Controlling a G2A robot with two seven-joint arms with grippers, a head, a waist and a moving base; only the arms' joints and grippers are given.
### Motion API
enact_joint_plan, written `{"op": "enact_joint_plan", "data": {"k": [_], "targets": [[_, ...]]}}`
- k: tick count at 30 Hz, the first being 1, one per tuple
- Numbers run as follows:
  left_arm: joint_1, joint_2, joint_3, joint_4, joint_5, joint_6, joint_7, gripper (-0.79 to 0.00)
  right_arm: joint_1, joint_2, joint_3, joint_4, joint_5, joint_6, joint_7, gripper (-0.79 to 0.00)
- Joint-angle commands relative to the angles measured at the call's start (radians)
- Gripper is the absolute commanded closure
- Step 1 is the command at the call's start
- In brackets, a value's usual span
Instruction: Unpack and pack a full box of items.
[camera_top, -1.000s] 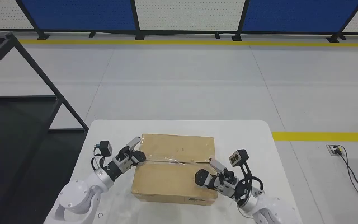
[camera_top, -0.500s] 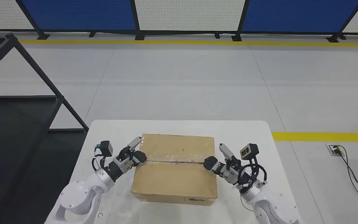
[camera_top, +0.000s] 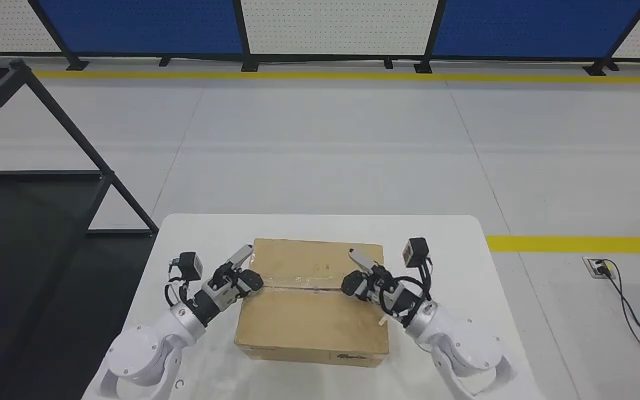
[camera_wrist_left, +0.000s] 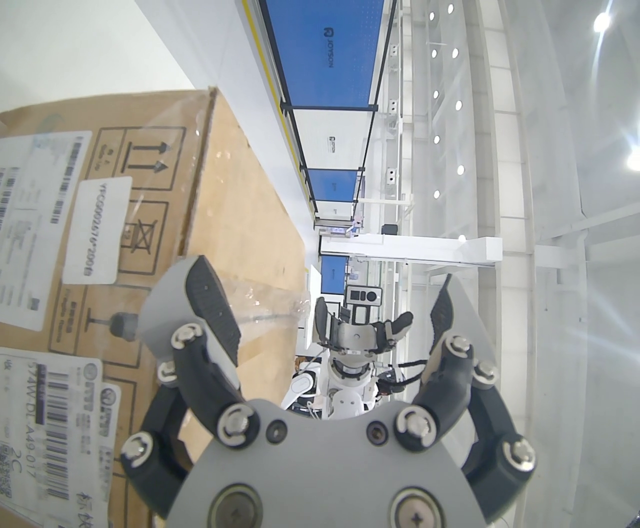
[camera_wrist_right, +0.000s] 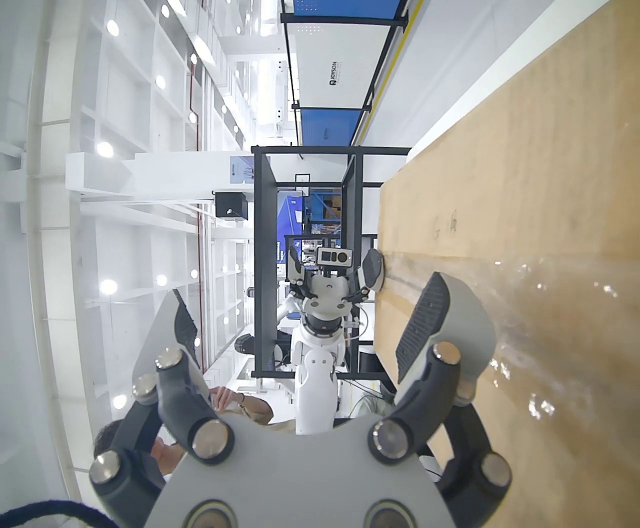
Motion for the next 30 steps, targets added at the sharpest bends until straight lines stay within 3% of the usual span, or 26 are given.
{"op": "enact_joint_plan", "data": {"k": [1, 17, 30], "targets": [[-0.002, 0.000, 0.001, -0.001, 0.000, 0.002, -0.001, -0.785, 0.024, -0.006, -0.017, 0.029, 0.007, 0.007, -0.002, -0.785], [-0.035, -0.005, 0.029, 0.006, -0.032, 0.003, 0.011, -0.785, 0.030, -0.016, -0.036, 0.092, -0.048, 0.027, 0.010, -0.785], [-0.084, -0.023, 0.150, 0.055, 0.014, 0.035, 0.032, -0.785, 0.029, -0.024, -0.036, 0.077, -0.064, 0.033, 0.011, -0.785]]}}
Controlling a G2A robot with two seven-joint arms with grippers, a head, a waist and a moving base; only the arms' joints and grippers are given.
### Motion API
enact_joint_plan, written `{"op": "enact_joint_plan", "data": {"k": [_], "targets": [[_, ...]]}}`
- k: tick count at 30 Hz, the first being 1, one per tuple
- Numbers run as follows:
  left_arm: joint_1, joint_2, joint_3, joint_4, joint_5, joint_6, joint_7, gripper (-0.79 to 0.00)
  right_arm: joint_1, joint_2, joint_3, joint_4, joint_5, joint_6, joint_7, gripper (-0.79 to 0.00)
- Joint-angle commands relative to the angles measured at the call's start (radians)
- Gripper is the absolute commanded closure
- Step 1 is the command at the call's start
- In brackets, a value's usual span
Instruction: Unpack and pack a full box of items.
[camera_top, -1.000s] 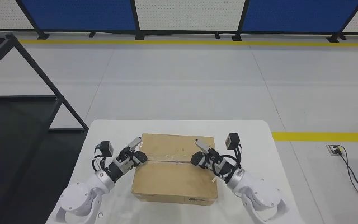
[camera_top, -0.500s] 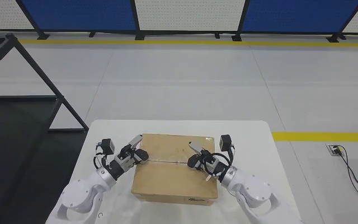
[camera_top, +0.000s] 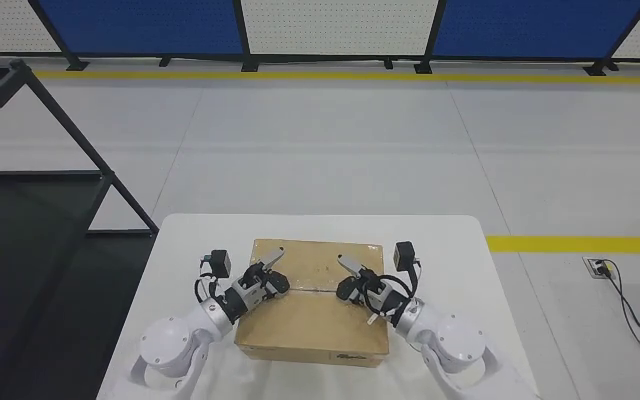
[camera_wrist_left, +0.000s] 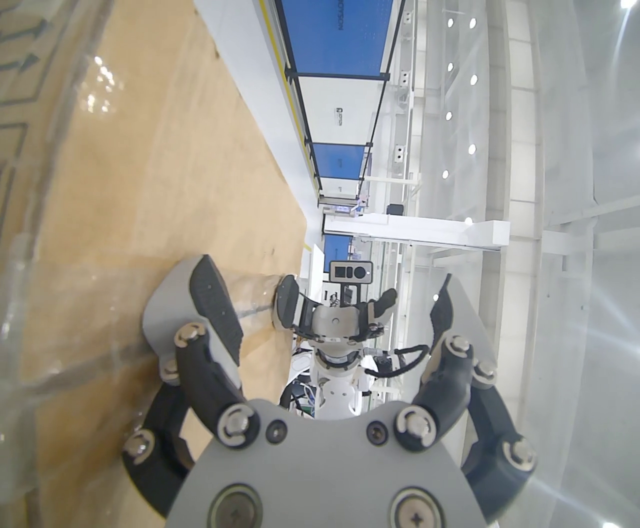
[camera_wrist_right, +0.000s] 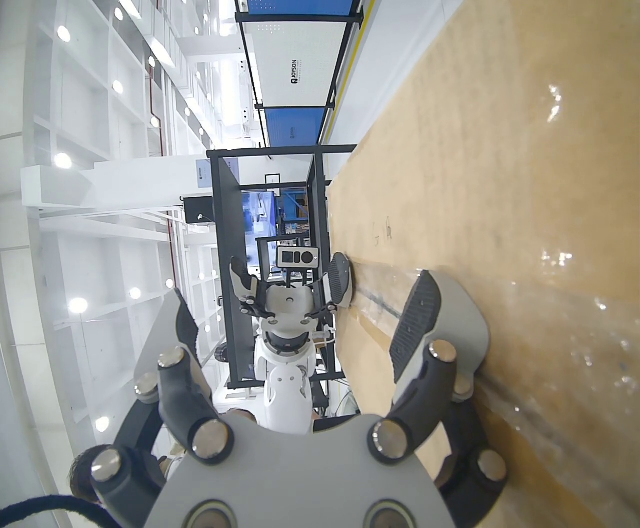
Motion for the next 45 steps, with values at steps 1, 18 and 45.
{"op": "enact_joint_plan", "data": {"k": [1, 18, 45], "targets": [[-0.003, -0.001, 0.003, 0.013, 0.001, 0.000, 0.000, -0.785, 0.001, -0.001, 0.000, -0.004, 0.000, 0.001, 0.004, -0.785], [0.049, 0.005, -0.048, -0.035, -0.028, -0.028, -0.013, -0.785, -0.012, -0.005, -0.003, -0.043, -0.007, 0.028, 0.002, -0.785], [0.034, 0.001, -0.033, -0.042, -0.024, -0.033, -0.007, -0.785, 0.032, -0.047, -0.050, 0.029, -0.028, 0.014, -0.076, -0.785]]}}
